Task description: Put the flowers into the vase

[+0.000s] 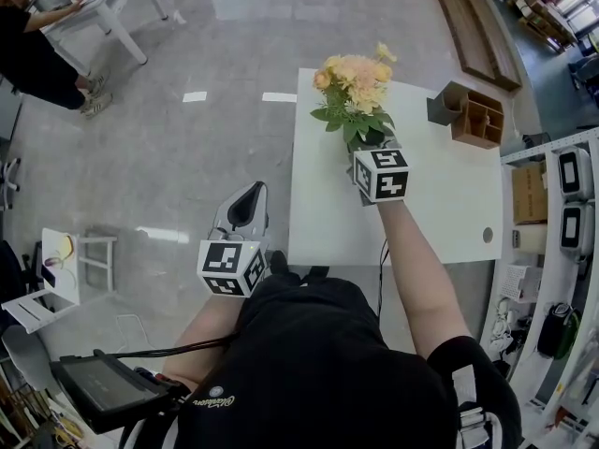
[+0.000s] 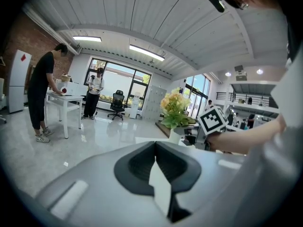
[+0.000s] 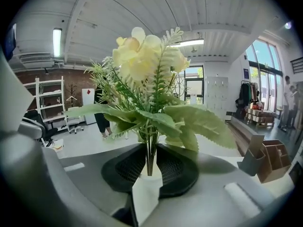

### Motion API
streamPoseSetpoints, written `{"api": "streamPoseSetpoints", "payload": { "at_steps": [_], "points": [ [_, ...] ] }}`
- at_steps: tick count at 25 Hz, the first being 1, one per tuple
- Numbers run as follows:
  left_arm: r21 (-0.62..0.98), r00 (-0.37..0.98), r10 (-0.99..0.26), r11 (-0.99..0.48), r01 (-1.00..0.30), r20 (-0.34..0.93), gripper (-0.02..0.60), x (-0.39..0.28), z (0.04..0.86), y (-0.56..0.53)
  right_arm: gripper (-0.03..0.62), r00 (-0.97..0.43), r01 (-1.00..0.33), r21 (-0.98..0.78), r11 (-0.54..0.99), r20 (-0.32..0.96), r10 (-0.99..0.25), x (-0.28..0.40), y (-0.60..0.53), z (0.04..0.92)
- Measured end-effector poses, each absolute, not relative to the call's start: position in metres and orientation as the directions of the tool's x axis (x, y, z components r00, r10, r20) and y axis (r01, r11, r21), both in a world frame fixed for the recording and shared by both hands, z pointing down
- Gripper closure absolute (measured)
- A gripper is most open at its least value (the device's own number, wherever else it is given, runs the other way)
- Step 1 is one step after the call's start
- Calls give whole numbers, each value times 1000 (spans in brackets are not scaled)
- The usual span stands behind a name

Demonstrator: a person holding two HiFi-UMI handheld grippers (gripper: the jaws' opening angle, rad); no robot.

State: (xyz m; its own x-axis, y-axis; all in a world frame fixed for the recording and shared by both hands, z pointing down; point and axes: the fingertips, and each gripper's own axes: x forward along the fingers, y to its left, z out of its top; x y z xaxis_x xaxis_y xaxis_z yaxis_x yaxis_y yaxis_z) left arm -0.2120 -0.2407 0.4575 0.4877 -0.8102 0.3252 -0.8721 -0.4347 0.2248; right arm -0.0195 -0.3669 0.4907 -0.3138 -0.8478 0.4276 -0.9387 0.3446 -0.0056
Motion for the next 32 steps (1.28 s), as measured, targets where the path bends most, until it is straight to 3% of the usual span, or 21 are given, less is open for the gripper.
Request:
{"api": "streamPoseSetpoints", "payload": {
  "at_steps": [11, 20, 32],
  "points": [
    [226, 482, -817, -429, -875, 317, 575, -215, 456, -237, 510, -297, -940, -2, 341, 494, -817, -17, -361, 490],
    [229, 483, -823, -429, -874, 299, 574, -213, 451, -235, 459, -304, -930, 1, 366, 557, -773, -14, -358, 491],
    [223, 484, -829, -434, -873, 281, 574, -208, 444, -231, 456, -311, -925, -3, 380, 581, -752, -9, -348, 490]
  ]
}}
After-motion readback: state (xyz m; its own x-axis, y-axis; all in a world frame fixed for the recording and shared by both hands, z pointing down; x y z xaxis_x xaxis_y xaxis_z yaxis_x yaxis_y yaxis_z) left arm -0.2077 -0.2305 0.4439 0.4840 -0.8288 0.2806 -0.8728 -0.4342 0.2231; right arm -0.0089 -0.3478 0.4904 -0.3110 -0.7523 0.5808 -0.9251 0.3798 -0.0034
